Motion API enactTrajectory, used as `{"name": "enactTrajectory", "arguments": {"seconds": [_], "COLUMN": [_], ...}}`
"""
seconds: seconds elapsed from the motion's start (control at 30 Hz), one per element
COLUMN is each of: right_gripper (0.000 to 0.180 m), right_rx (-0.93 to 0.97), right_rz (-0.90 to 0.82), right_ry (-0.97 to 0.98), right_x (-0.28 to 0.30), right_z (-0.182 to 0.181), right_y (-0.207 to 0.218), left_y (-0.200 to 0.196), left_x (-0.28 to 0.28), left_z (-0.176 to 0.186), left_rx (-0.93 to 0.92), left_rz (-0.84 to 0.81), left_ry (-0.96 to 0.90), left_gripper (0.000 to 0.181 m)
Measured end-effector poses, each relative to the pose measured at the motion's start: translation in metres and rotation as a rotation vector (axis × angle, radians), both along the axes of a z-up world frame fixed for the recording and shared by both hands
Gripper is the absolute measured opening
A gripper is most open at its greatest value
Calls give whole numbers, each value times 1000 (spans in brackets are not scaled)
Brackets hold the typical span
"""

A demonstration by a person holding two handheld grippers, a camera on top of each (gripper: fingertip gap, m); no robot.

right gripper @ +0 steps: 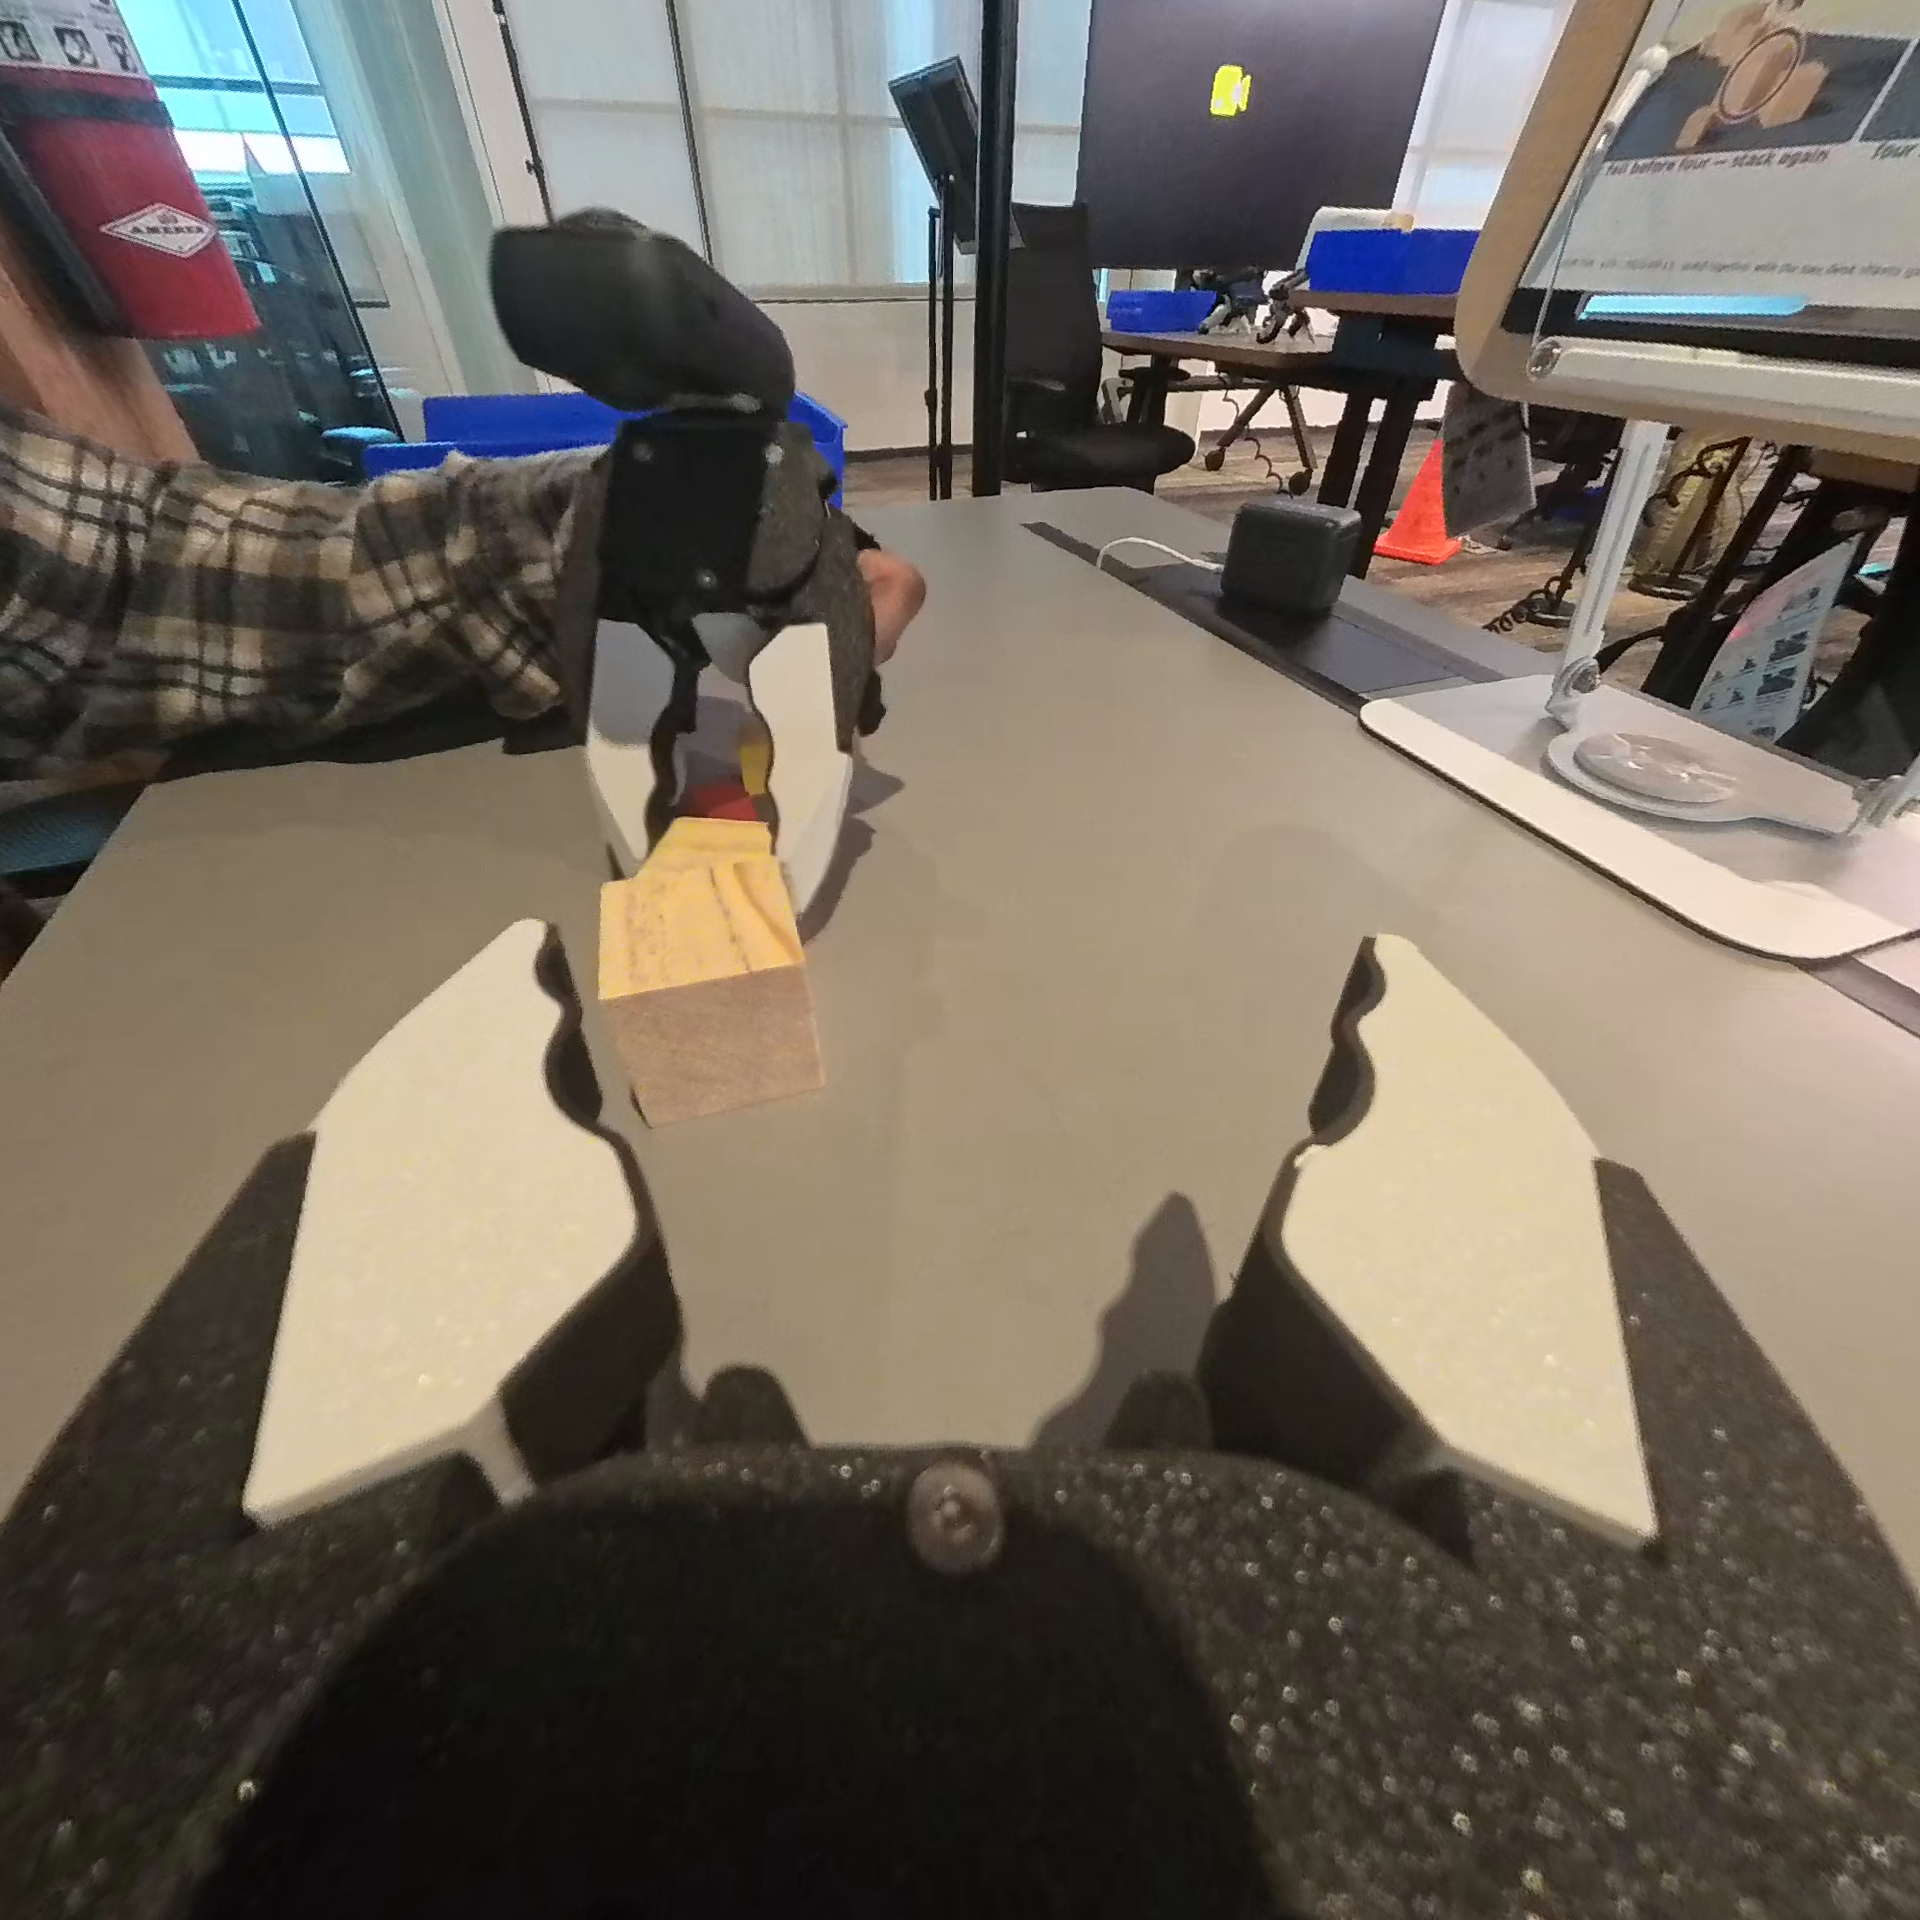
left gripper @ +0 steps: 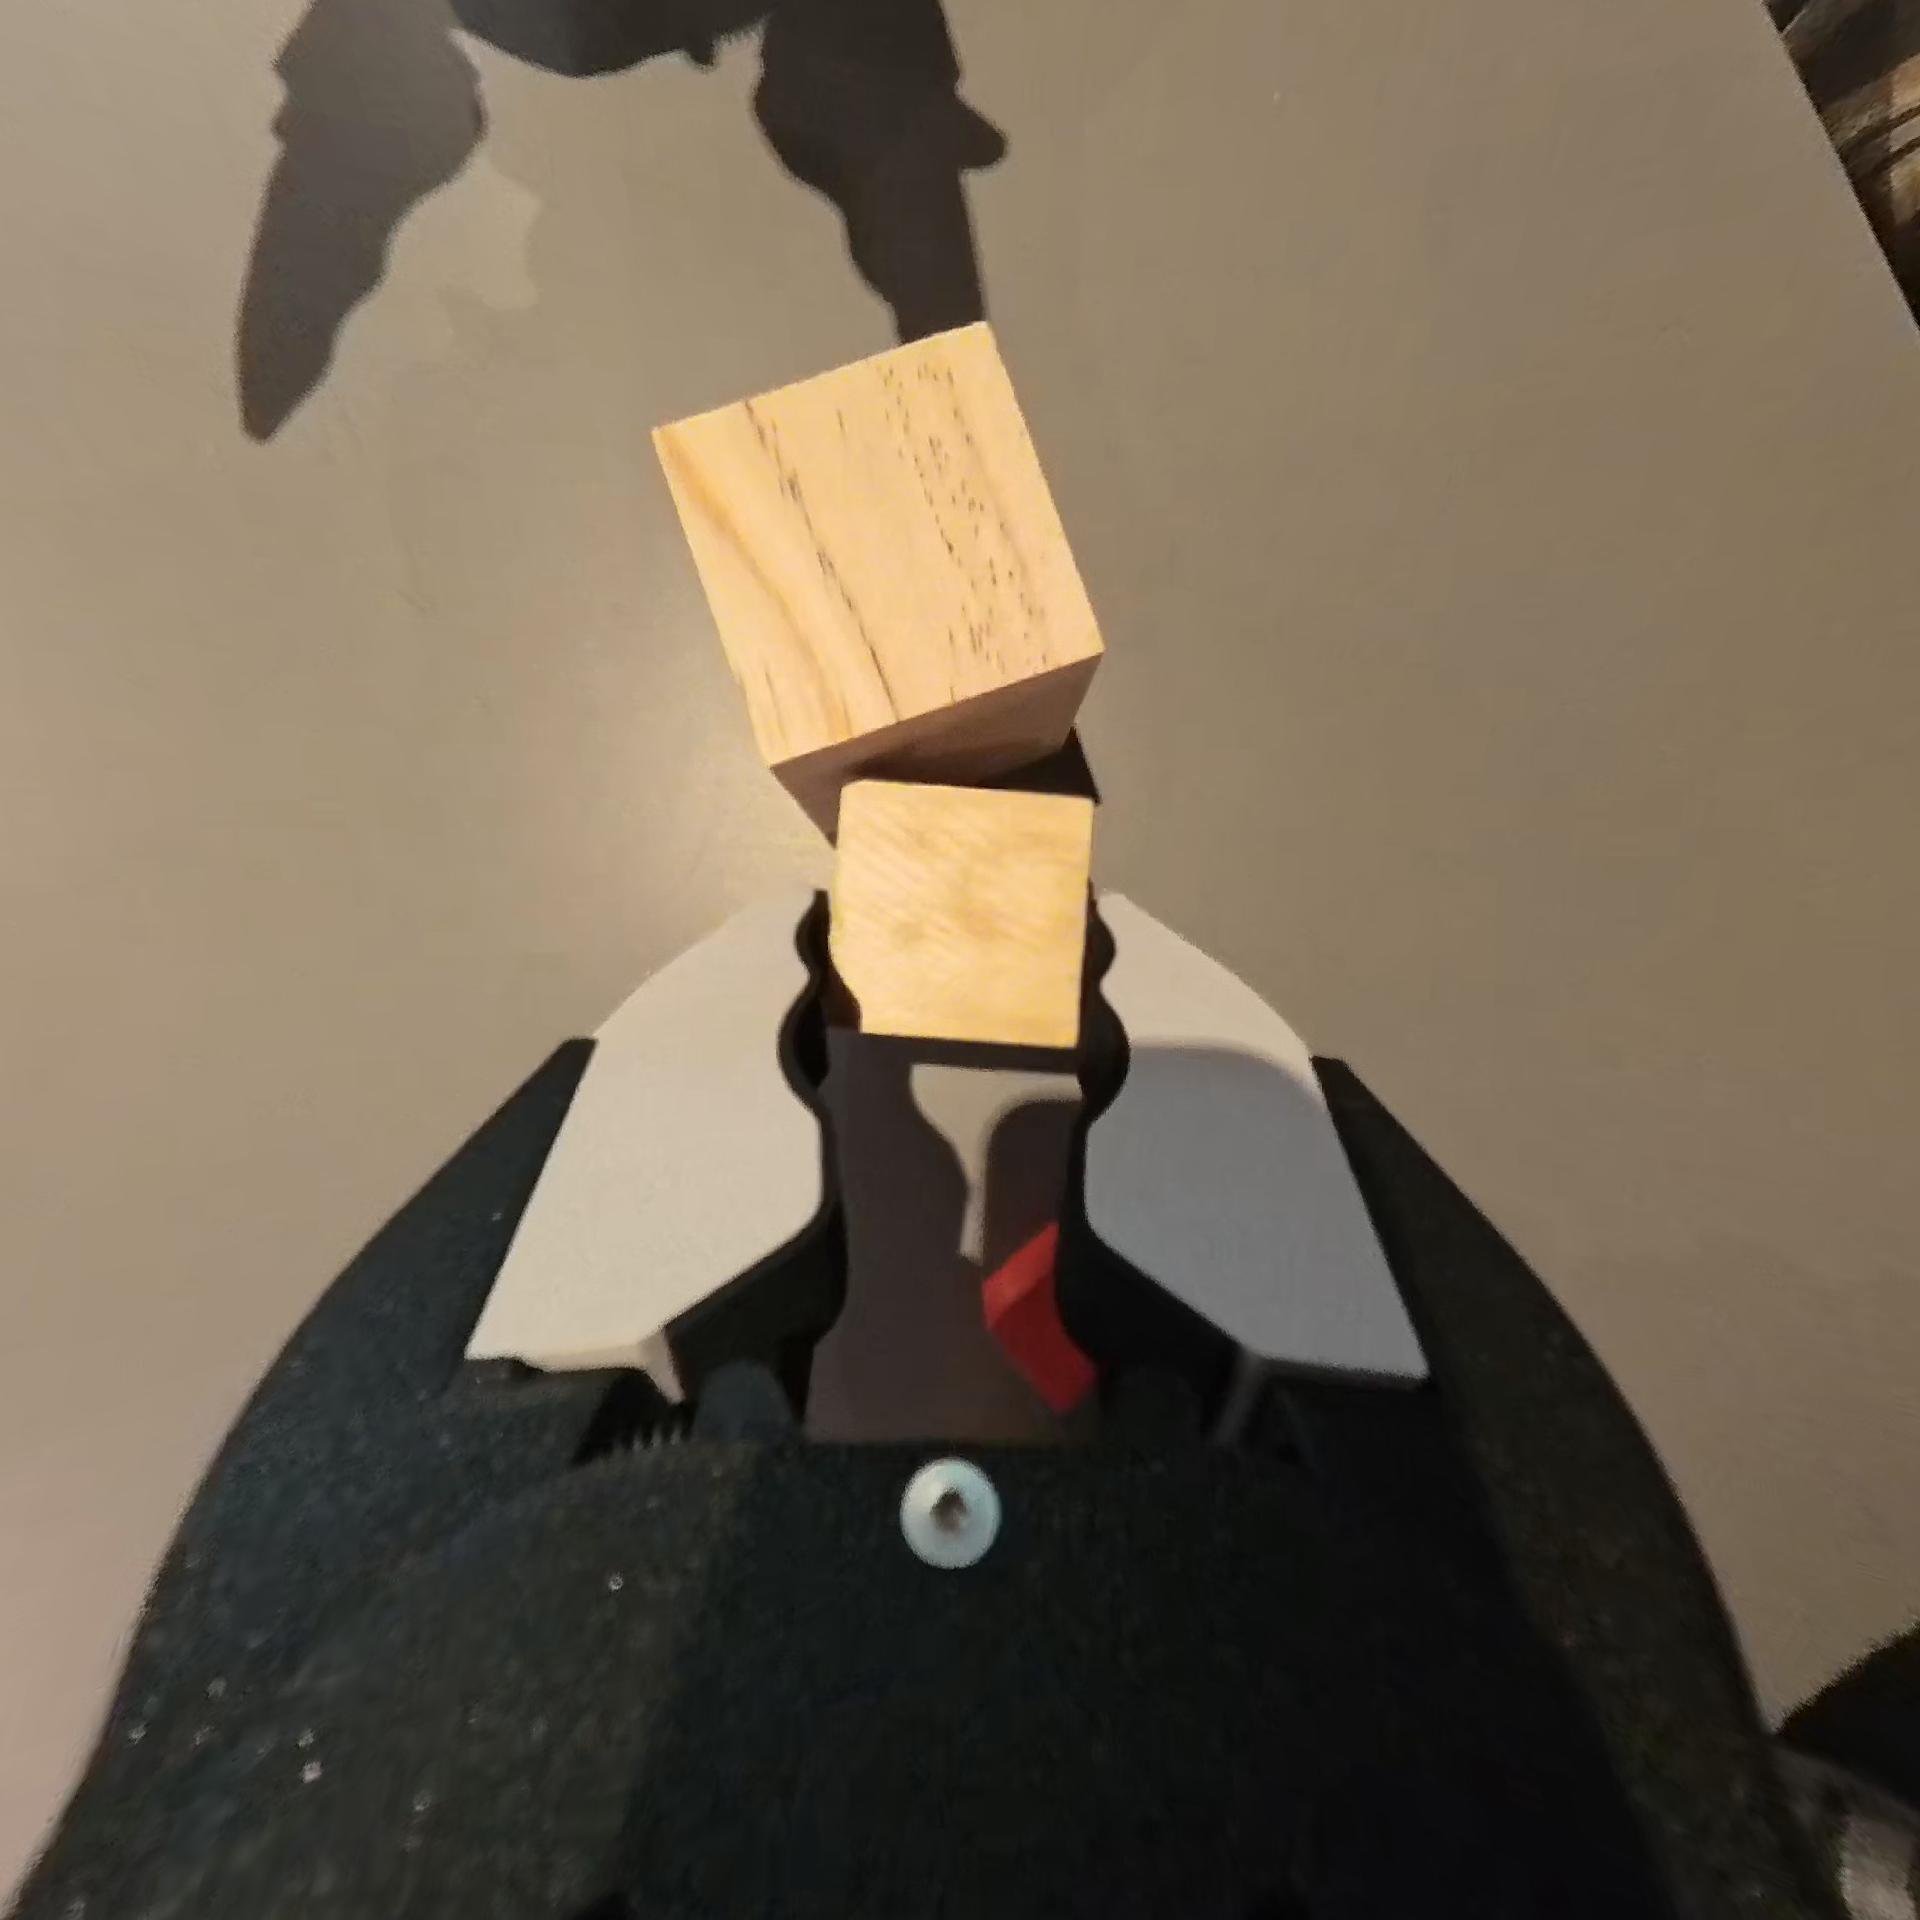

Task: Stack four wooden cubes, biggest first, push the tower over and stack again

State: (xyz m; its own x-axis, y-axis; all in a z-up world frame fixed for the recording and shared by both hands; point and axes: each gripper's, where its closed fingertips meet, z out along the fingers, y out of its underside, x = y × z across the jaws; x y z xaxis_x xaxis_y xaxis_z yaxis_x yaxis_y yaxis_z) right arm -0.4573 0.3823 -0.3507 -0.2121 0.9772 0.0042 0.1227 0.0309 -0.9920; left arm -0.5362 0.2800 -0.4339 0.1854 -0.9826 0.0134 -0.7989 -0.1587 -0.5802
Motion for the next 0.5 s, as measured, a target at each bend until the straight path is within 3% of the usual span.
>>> {"name": "enactTrajectory", "arguments": {"seconds": [0.23,0.43,0.5], "right_gripper": [130,128,128], "right_rx": [-12,-24,-24], "right_rz": [-11,-31,-33], "right_ry": [19,46,45], "right_x": [2,4,4], "right_z": [5,13,14], "right_y": [2,5,5], "left_y": [7,26,26], "left_x": [-10,-23,-15], "left_z": [8,72,81], "left_rx": [-15,36,56], "left_rz": [128,414,457], "left_ry": [1,-185,-163], "left_gripper": [45,45,45]}}
